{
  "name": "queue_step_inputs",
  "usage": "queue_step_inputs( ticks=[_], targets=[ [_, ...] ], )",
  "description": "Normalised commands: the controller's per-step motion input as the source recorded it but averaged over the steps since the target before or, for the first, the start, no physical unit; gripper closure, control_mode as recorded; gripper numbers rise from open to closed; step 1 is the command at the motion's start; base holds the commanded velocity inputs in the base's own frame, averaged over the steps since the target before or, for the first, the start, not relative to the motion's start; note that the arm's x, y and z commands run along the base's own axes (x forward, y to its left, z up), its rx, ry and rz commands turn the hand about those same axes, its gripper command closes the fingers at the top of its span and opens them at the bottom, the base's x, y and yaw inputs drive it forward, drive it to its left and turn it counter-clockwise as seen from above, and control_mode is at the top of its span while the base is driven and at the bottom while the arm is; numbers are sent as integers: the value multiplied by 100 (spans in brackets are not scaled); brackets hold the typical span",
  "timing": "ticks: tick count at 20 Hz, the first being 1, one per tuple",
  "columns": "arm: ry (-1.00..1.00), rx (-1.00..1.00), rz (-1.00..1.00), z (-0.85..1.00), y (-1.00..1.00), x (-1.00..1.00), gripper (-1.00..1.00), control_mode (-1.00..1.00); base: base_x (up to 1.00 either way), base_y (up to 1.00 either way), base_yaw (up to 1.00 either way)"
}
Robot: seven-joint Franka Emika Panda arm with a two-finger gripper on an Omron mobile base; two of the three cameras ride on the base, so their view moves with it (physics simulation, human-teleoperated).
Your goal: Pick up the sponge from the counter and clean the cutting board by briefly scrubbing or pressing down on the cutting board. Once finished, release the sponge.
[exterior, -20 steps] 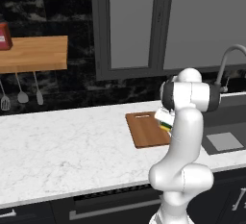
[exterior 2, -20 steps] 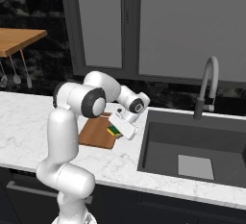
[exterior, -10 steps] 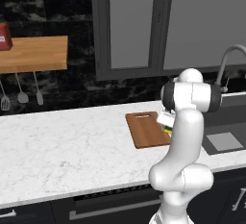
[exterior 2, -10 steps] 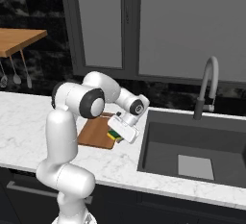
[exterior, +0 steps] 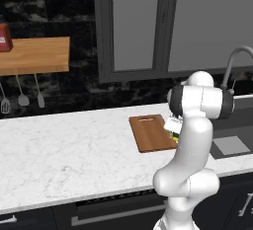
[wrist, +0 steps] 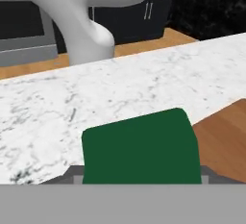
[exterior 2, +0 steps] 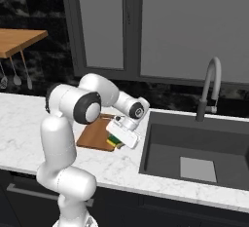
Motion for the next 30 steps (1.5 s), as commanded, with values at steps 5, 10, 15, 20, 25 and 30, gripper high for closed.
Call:
queue_step_inputs(
  ticks=[5, 10, 15, 20, 25, 30],
  targets=[
    [-12, -6, -2, 88, 21, -9, 100, -100, 0, 0, 0],
    [7, -12, -4, 51, 43, 40, 100, -100, 0, 0, 0],
    [5, -14, 0, -5, 47, 31, 100, -100, 0, 0, 0],
    [3, -9, 0, -53, 26, 27, 100, -100, 0, 0, 0],
    [1, -2, 0, -62, 9, 17, 100, -100, 0, 0, 0],
    [-9, 0, 0, -34, 1, 25, 100, -100, 0, 0, 0]
  ],
)
